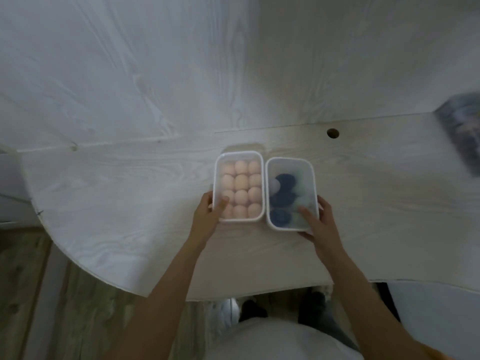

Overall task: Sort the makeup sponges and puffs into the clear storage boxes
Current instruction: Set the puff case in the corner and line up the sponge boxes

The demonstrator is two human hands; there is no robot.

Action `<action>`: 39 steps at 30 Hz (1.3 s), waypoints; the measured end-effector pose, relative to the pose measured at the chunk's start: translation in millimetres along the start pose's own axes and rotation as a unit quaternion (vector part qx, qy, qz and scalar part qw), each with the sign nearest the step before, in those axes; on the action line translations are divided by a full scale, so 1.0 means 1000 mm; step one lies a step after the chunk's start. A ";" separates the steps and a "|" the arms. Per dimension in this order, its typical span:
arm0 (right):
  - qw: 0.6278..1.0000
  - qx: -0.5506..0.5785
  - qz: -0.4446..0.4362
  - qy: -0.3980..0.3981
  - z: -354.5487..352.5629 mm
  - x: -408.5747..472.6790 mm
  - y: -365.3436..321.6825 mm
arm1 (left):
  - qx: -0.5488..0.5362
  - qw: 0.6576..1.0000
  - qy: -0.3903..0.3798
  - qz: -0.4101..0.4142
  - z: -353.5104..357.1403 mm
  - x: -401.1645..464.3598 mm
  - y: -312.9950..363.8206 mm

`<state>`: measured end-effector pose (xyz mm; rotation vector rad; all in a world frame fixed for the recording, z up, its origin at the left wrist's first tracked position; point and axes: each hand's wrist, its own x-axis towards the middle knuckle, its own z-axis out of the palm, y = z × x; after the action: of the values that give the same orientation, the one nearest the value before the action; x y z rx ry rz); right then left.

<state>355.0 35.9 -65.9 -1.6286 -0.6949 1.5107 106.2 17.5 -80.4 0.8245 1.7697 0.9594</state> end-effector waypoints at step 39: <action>0.677 -0.671 -0.298 -0.047 -0.340 0.217 -0.157 | 0.108 0.987 -0.065 0.096 0.434 0.042 0.173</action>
<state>738.0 236.7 -61.9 -1.8553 -2.4977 0.4137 517.1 242.9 -60.4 1.1865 1.7222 0.8251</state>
